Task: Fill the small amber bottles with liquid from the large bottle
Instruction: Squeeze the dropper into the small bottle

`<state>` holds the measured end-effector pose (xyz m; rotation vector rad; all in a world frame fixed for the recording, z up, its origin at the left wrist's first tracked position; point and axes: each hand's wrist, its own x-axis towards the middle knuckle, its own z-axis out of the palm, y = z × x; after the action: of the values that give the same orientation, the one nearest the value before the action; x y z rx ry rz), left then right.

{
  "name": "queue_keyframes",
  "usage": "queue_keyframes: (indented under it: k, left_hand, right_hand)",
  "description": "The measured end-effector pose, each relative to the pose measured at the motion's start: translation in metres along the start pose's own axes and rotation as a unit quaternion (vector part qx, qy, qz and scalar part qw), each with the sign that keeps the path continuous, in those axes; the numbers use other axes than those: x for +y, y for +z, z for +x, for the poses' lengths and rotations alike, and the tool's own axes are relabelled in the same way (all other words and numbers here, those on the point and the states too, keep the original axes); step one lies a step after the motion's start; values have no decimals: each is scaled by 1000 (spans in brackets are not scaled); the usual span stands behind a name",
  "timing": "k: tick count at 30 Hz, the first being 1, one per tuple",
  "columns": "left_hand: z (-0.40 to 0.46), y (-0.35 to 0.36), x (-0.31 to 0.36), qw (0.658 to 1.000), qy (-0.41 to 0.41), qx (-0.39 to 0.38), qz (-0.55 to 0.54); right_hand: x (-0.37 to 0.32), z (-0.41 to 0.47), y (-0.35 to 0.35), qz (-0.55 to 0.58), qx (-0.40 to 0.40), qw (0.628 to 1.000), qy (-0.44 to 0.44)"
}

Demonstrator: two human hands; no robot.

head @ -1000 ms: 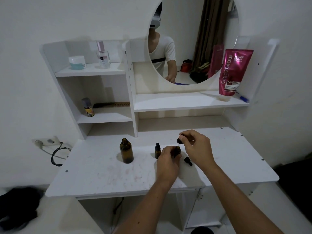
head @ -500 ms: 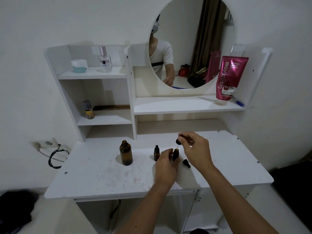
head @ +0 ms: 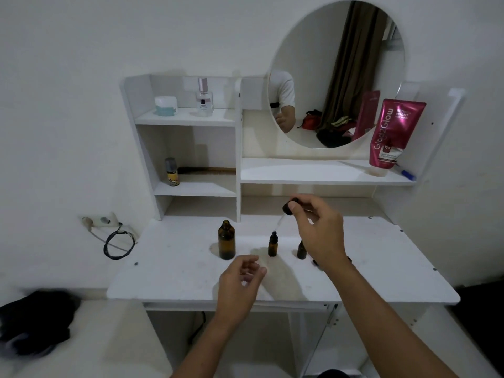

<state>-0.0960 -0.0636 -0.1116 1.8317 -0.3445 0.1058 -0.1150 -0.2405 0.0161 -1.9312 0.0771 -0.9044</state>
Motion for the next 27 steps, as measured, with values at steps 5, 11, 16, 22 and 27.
queue_keyframes:
  k: [5,11,16,22,27]
  left_hand:
    - [20,-47,-5,991,-58,121,-1]
    - [51,-66,-16,996,-64,70,-1]
    - [59,-61,-26,998,-50,33,0]
    - [63,-60,-36,999,-42,28,17]
    - [63,-61,-39,999,-38,26,16]
  right_hand:
    - [-22,0,40,64,-45,996,43]
    - [-35,6,76,101,-55,990,80]
    - [-36,8,90,87,-70,991,71]
    - [-28,9,97,64,-83,993,55]
    - [-28,18,99,80,-65,993,52]
